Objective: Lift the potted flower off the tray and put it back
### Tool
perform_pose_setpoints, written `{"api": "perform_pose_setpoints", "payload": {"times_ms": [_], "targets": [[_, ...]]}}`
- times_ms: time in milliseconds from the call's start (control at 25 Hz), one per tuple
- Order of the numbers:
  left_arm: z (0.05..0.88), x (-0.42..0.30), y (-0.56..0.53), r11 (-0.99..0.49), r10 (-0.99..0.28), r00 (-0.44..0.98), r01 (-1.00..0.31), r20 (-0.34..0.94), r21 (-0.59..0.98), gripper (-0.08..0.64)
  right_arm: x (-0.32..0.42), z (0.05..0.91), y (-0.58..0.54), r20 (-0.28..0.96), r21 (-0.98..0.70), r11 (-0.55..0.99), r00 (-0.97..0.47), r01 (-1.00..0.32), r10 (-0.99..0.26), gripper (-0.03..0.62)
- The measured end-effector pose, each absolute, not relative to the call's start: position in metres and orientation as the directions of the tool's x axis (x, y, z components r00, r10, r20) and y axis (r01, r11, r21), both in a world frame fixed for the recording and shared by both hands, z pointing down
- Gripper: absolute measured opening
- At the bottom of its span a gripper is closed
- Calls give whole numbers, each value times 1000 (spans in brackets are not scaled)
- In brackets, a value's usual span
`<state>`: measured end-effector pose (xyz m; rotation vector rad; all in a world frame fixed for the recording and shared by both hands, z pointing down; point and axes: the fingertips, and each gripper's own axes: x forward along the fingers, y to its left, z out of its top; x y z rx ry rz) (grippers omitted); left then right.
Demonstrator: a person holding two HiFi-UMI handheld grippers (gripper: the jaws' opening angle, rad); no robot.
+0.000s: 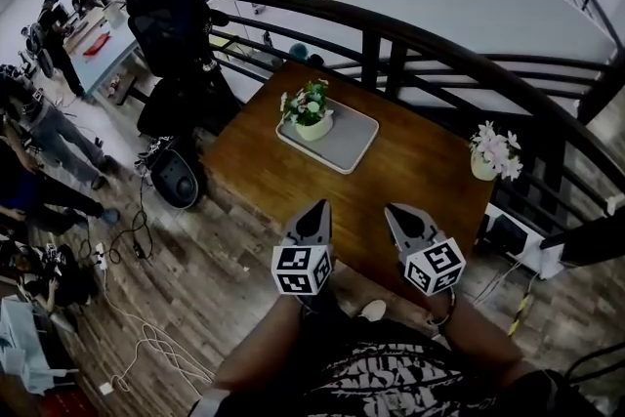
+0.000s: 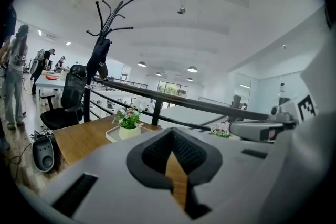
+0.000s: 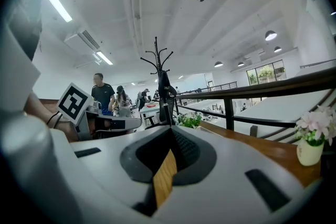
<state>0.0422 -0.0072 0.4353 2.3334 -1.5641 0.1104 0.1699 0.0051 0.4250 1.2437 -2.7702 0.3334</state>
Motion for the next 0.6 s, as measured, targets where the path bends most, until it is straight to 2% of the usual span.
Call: {"api": "perform_pose_setpoints", "payload": {"times_ms": [600], "targets": [[425,39,-11,-462,-826,500,-865,261,197,6,164,422,15,187,-136,546,-563,-827,-805,-9]]}}
